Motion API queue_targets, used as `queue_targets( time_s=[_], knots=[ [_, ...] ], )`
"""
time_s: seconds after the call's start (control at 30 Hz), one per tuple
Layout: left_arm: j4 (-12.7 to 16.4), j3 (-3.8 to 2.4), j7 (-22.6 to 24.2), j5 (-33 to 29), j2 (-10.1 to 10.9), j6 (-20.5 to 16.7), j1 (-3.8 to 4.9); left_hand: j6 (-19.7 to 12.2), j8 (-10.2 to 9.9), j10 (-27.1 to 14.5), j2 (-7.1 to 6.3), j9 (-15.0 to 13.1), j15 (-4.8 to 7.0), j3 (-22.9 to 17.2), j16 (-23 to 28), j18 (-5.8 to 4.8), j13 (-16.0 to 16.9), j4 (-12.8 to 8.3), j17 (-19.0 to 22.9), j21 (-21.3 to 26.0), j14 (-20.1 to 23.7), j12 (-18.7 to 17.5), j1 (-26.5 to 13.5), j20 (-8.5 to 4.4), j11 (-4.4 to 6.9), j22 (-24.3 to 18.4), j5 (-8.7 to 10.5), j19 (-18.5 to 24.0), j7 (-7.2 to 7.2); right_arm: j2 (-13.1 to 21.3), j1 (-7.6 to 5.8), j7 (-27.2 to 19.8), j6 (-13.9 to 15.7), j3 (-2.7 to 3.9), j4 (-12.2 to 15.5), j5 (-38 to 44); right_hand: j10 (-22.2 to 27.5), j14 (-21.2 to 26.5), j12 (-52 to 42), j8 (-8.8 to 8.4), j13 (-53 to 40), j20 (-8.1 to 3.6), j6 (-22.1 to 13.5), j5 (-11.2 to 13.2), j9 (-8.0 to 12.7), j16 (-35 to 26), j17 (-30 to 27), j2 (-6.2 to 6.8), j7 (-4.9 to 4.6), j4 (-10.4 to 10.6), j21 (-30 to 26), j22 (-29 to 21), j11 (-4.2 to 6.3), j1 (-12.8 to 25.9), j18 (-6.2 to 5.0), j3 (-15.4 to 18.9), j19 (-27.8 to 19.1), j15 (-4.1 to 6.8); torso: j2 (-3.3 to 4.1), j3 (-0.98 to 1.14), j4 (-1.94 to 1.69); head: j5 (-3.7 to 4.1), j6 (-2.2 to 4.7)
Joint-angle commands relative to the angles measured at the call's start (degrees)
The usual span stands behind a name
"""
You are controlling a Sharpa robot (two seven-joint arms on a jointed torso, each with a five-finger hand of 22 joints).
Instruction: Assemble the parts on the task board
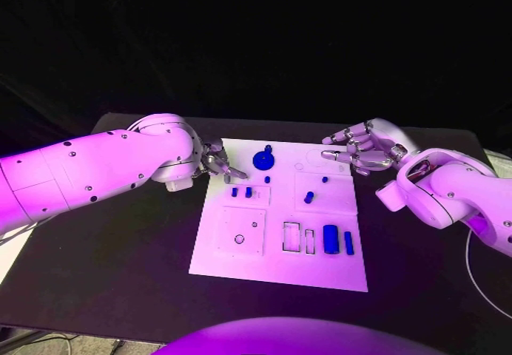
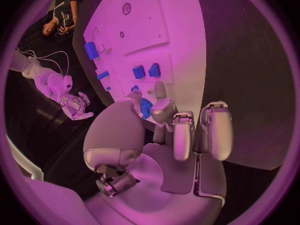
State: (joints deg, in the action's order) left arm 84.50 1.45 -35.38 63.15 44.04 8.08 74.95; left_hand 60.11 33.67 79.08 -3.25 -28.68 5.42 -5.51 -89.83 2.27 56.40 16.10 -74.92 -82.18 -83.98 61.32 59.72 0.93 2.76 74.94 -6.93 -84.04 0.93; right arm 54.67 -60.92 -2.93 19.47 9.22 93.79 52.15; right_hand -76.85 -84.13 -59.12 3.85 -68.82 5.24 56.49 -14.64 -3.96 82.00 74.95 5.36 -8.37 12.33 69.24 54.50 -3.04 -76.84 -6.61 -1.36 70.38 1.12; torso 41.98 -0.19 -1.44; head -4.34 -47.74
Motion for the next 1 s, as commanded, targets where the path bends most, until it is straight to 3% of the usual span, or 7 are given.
queue_targets(
  time_s=[0.03, 0.1, 0.2, 0.33, 0.4, 0.67, 1.0],
  knots=[
    [0.0, -0.05, 8.2, -0.6, -0.2, -5.1, 0.1, -2.8, -0.8, -4.7, 0.98, 0.5, -0.09, -0.7, -0.1, 1.26, -7.7, -1.5, -15.0, 6.3, -6.0, -7.4, 4.6, 0.0, -0.67, 6.2, -0.09, 0.3, 0.86, 0.0, 0.08, -0.4, -0.8, -0.01, 0.0, 0.2, 0.4, -3.0, 0.3, 0.05, 0.0, -0.05, 0.0, -0.2, -0.1, -0.2, 2.2, -0.42, 0.15, 0.1, -0.3, -0.1, -0.13, -0.1, -0.49, 0.4, -0.2, -0.08, 0.04, -0.02, -0.06, 0.09, 0.02],
    [-0.2, 0.05, 14.6, -0.1, -0.6, -7.7, 0.1, -6.6, -2.1, -12.2, 1.12, 1.1, -1.1, -2.3, 3.7, 3.44, -16.5, -3.5, -9.8, 16.6, -4.0, -16.6, 10.3, 0.51, -1.94, -0.1, -0.1, 5.2, 2.41, 0.0, 0.09, -0.4, -0.8, -0.01, 0.0, 0.2, 0.4, -3.0, 0.2, 0.05, 0.0, -0.05, 0.0, -0.2, -0.1, -0.2, 2.3, -0.47, 0.15, 0.1, -0.4, -0.1, -0.14, -0.1, -0.49, 0.5, -0.1, -0.08, 0.01, -0.02, -0.1, 0.19, 0.08],
    [-0.5, 0.44, 24.2, 1.0, -1.5, -12.8, 0.03, -11.7, -4.8, -20.6, -0.24, 3.2, -3.4, -6.5, 17.9, 7.08, -20.6, -7.1, 6.0, 38.4, 4.8, -23.3, 19.4, 2.11, -4.64, -13.0, -0.04, 16.9, 5.3, -0.1, 0.1, -0.5, -0.7, -0.01, 0.0, 0.2, 0.4, -3.0, 0.2, 0.05, 0.0, -0.05, 0.0, -0.2, -0.1, -0.2, 2.3, -0.48, 0.15, 0.1, -0.4, -0.1, -0.14, -0.1, -0.49, 0.5, -0.2, -0.08, 0.06, -0.08, -0.06, 0.37, 0.3],
    [-1.1, 0.83, 32.1, 6.2, -3.1, -19.5, -0.6, -11.6, -11.3, -23.2, -3.45, 8.7, -5.0, -13.2, 33.2, 8.04, -29.5, -9.2, 21.2, 47.5, 12.6, -33.2, 25.7, 4.12, -5.85, -19.0, -0.18, 20.1, 7.14, -0.1, 0.12, -0.5, -0.5, -0.01, 0.0, 0.2, 0.4, -3.0, 0.2, 0.04, 0.0, -0.05, 0.0, -0.2, -0.1, -0.2, 2.2, -0.52, 0.16, 0.1, -0.4, -0.1, -0.13, -0.1, -0.49, 0.4, -0.2, -0.08, 0.06, -0.11, -0.03, 0.47, 0.61],
    [-1.6, 1.0, 34.0, 8.9, -3.9, -21.2, -1.03, -11.7, -14.0, -23.3, -5.35, 10.7, -5.18, -14.4, 35.4, 8.29, -32.9, -8.9, 23.5, 48.5, 12.3, -36.9, 25.6, 4.38, -6.53, -20.0, -0.15, 19.2, 6.81, -0.2, 0.13, -0.5, -0.5, -0.01, 0.0, 0.2, 0.4, -3.0, 0.3, 0.04, 0.1, -0.05, 0.0, -0.3, -0.1, -0.2, 2.2, -0.58, 0.16, 0.1, -0.4, -0.1, -0.13, -0.2, -0.49, 0.4, -0.2, -0.08, 0.07, -0.07, 0.05, 0.47, 0.71],
    [-4.1, 1.77, 34.8, 16.3, -6.5, -22.9, -2.28, -7.1, -19.8, -19.5, -8.78, 15.3, -5.08, -15.3, 27.1, 8.11, -42.1, -8.3, 16.3, 49.4, 3.9, -44.4, 24.0, 4.5, -7.02, -22.0, 0.1, 12.8, 6.13, -0.2, 0.16, -0.5, -0.3, -0.01, 0.0, 0.2, 0.4, -3.0, 0.2, 0.04, 0.0, -0.06, 0.0, -0.4, -0.1, -0.2, 2.2, -0.78, 0.16, 0.1, -0.4, -0.1, -0.12, -0.3, -0.49, 0.4, -0.1, -0.07, 0.09, -0.05, 0.12, 0.74, 1.17],
    [-6.0, 1.92, 29.3, 20.5, -8.6, -17.0, -3.26, -3.0, -22.9, -18.1, -9.25, 17.8, -5.03, -14.0, 14.1, 4.73, -46.8, -8.2, 4.4, 29.5, -1.5, -47.6, 22.8, 4.4, -7.16, -8.9, 0.09, 3.4, 5.82, -0.3, 0.17, 0.0, 0.3, -0.01, 0.0, 0.2, 0.4, -3.1, 0.1, 0.04, 0.0, -0.06, 0.0, -0.4, -0.1, -0.2, 2.3, -1.01, 0.16, 0.1, -0.4, 0.0, -0.12, -0.4, -0.47, 0.3, -0.1, -0.07, 0.1, -0.02, 0.14, 0.81, 1.17]
  ],
)
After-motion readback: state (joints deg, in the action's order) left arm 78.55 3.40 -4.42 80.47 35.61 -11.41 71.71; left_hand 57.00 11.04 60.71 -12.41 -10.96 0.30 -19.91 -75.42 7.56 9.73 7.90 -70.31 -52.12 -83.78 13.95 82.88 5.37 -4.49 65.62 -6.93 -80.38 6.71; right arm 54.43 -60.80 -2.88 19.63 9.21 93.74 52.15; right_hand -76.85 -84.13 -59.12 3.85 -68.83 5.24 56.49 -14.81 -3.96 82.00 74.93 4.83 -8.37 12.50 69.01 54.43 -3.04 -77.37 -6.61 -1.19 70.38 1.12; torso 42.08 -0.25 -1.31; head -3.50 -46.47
